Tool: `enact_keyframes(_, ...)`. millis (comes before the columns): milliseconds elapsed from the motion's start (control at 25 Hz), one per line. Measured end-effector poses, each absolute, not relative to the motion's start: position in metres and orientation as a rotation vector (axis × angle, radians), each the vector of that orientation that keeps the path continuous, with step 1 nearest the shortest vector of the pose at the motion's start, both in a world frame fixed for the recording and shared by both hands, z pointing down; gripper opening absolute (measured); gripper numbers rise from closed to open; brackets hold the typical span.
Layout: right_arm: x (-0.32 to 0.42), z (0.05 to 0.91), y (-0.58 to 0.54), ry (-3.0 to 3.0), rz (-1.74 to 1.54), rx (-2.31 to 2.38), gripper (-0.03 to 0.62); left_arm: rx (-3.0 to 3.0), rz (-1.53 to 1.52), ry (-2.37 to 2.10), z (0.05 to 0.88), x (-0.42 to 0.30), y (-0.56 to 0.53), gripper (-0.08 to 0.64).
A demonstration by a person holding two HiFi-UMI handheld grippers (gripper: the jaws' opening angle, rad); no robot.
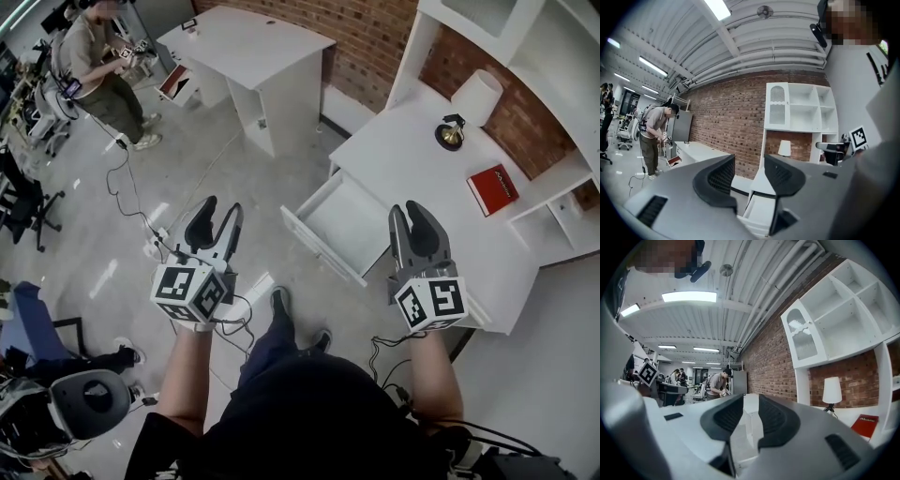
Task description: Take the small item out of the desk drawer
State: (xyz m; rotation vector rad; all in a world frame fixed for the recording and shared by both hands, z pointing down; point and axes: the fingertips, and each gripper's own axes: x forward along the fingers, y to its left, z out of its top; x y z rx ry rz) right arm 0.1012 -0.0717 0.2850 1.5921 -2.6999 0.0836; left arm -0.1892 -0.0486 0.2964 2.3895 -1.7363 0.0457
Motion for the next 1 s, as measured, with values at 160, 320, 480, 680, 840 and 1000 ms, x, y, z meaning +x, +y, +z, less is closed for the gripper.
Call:
enact_keyframes(160,0.084,0.289,-0.107,-2.657,0.080,1.616,0.100,2.403,0.029,-1.690,0.305,-0.208,-0.092,0.193)
enact_keyframes(320,0.067,0.303,-0.144,-2.609,0.114,1.641,0.100,2.427,0.036,-1.641,0.319,-0.225,-0.141,0.193)
enact_keyframes(480,0.053,0.324,-0.175,-2.554,0.191,1.664,0.100,2.428,0.051,-1.568,0.341,-0.239,-0.183,0.193)
enact_keyframes(680,0.039,0.354,-0.201,-2.472,0.279,1.648,0.100,2.441,0.121,-1.445,0.375,-0.238,-0.221,0.193)
enact_keyframes(840,0.025,0.395,-0.219,-2.445,0.365,1.535,0.100,2.450,0.209,-1.346,0.415,-0.228,-0.236,0.193)
enact_keyframes(1000,0.032,0.440,-0.237,-2.367,0.429,1.515,0.100,2.410,0.272,-1.282,0.454,-0.219,-0.246,0.193)
